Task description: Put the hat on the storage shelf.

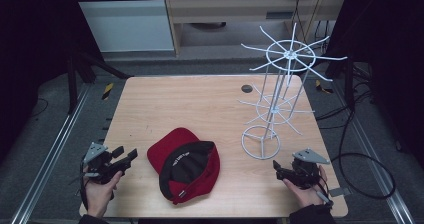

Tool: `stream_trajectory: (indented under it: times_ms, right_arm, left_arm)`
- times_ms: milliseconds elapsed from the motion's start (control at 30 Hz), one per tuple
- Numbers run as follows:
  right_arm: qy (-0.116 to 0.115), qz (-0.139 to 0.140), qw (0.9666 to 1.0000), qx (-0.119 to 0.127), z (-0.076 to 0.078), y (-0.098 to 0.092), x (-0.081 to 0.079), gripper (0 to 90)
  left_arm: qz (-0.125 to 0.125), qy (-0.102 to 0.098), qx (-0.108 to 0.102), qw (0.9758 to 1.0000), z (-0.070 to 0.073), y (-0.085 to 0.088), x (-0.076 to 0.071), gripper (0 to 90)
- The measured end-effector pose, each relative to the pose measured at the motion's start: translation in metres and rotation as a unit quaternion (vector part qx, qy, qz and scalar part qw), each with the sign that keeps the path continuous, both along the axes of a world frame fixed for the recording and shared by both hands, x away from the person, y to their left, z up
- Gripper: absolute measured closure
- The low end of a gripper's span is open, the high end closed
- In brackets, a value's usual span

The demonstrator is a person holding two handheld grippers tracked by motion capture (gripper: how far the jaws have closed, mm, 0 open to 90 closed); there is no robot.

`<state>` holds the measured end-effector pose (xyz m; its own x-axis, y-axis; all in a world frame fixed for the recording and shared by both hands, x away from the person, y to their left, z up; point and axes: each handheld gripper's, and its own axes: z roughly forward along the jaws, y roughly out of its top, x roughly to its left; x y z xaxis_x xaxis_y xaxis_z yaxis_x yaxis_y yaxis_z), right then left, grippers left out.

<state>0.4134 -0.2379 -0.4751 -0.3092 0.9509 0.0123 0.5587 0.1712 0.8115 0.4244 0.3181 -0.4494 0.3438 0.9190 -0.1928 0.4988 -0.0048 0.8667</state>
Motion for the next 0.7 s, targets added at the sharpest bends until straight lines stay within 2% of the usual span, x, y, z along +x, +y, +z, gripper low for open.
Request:
stream_trajectory:
  times_ms: [167, 200, 233, 433, 567, 700]
  right_arm:
    - [0.004, 0.012, 0.9999, 0.007, 0.002, 0.006, -0.004, 23.9]
    - [0.004, 0.015, 0.9998, 0.011, 0.002, 0.007, -0.005, 24.3]
    - [0.001, 0.017, 0.9998, 0.010, 0.002, 0.007, -0.005, 24.9]
    - [0.000, 0.028, 0.9995, 0.018, 0.003, 0.012, -0.006, 27.6]
    - [0.002, 0.037, 0.9990, 0.026, 0.004, 0.016, -0.007, 29.1]
    - [0.002, 0.045, 0.9987, 0.025, 0.005, 0.019, -0.007, 31.3]
  left_arm:
    - [-0.046, 0.001, 0.005, 0.9989, 0.006, -0.022, -0.009, 42.5]
    - [-0.046, 0.001, 0.005, 0.9989, 0.006, -0.022, -0.009, 42.9]
    - [-0.066, 0.001, 0.010, 0.9978, 0.008, -0.031, -0.012, 43.0]
    - [-0.121, 0.000, 0.018, 0.9925, 0.012, -0.054, -0.021, 44.3]
    - [-0.143, 0.002, 0.026, 0.9893, 0.013, -0.067, -0.026, 44.2]
    - [-0.171, 0.007, 0.023, 0.9851, 0.014, -0.080, -0.031, 43.2]
